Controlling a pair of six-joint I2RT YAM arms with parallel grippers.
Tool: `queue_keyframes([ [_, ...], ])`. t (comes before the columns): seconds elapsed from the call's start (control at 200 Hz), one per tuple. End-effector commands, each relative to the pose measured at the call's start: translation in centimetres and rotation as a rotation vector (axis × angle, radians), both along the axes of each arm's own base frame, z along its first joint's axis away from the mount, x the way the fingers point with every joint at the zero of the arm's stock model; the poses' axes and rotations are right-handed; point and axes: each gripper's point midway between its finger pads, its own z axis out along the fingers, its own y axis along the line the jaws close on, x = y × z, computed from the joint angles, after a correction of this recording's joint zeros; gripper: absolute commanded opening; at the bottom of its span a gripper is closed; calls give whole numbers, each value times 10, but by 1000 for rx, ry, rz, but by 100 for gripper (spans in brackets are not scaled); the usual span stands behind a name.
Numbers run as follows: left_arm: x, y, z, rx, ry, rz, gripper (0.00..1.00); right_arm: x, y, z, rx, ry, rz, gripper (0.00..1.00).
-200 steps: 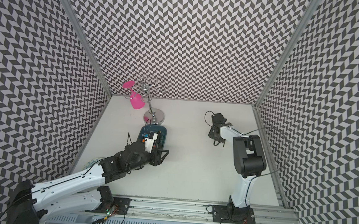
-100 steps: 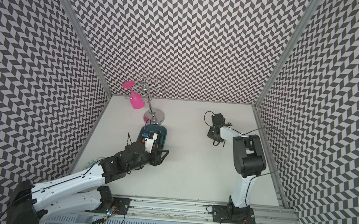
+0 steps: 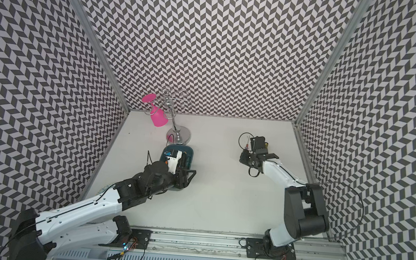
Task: Put the screwdriver on the desktop into the storage box
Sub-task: Pick up the screwdriver from the center of the board.
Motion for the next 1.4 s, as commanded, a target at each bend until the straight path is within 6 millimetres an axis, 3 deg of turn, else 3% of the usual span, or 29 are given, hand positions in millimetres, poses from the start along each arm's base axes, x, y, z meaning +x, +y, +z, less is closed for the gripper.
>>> queue_keyframes([
  [0.0, 8, -4, 16, -24, -27, -4, 62, -10, 21, 28, 87, -89, 81, 5],
  [0.21, 18, -8, 23, -57, -26, 0, 64, -38, 47, 57, 170, -175, 181, 5],
  [0.736, 31, -23, 39, -180, -27, -43, 68, -103, 92, 78, 307, -280, 380, 5],
  [1.021, 29, -37, 50, -258, -38, -102, 70, -138, 119, 97, 408, -366, 509, 5],
  [1.397, 17, -53, 56, -364, -41, -202, 73, -168, 137, 121, 531, -454, 619, 5],
])
